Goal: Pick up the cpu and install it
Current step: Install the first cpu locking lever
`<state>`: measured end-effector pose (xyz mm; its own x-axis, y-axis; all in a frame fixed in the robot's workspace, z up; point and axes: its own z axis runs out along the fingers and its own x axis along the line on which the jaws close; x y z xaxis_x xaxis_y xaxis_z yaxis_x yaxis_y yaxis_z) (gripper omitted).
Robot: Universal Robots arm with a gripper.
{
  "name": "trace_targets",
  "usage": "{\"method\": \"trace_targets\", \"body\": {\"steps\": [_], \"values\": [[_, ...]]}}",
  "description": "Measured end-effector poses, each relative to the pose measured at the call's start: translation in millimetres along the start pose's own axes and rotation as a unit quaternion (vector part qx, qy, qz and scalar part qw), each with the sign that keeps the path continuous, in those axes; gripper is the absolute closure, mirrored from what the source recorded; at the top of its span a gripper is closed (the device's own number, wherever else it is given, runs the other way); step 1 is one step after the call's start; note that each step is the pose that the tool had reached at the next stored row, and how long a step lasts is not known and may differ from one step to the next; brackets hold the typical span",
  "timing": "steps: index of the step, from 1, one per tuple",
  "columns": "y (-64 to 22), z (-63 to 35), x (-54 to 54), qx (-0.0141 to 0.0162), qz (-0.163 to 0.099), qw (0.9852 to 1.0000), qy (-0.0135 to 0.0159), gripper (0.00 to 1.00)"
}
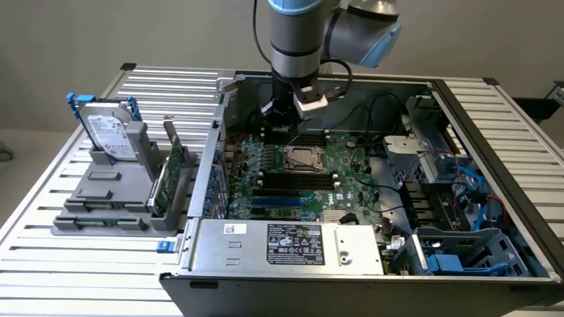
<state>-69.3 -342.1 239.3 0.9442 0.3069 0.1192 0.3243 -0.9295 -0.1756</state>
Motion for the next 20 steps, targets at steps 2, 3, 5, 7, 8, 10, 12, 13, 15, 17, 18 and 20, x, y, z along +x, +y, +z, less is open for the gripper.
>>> {"method": "trace_targets", "body": {"steps": [2, 3, 5, 7, 8, 10, 12, 13, 15, 17, 18, 20], "values": [[-0.7, 3.6, -0.8, 0.0003, -0.007, 1.0000, 0.0027, 0.89], [-1.1, 5.4, -1.1, 0.0006, -0.010, 0.9999, 0.0038, 0.89], [-3.0, 9.1, -0.8, 0.0021, -0.013, 0.9999, 0.0052, 0.89], [-7.1, 13.6, -0.3, 0.0034, -0.013, 0.9999, 0.0064, 0.89], [-10.0, 16.0, -0.9, 0.0034, -0.013, 0.9999, 0.0066, 0.89], [-12.8, 18.5, -4.2, 0.0020, -0.014, 0.9999, 0.0083, 0.89], [-13.8, 20.0, -5.4, 0.0000, -0.018, 0.9998, 0.0082, 0.89], [-13.8, 20.2, -5.4, 0.0004, -0.024, 0.9997, 0.0069, 0.89], [-13.7, 20.8, -5.6, 0.0024, -0.040, 0.9992, 0.0042, 0.89], [-13.6, 21.4, -5.6, 0.0045, -0.056, 0.9984, 0.0013, 0.89], [-13.5, 21.5, -5.7, 0.0056, -0.064, 0.9979, -0.0003, 0.89], [-13.4, 21.7, -5.8, 0.0070, -0.076, 0.9971, -0.0020, 0.89]]}}
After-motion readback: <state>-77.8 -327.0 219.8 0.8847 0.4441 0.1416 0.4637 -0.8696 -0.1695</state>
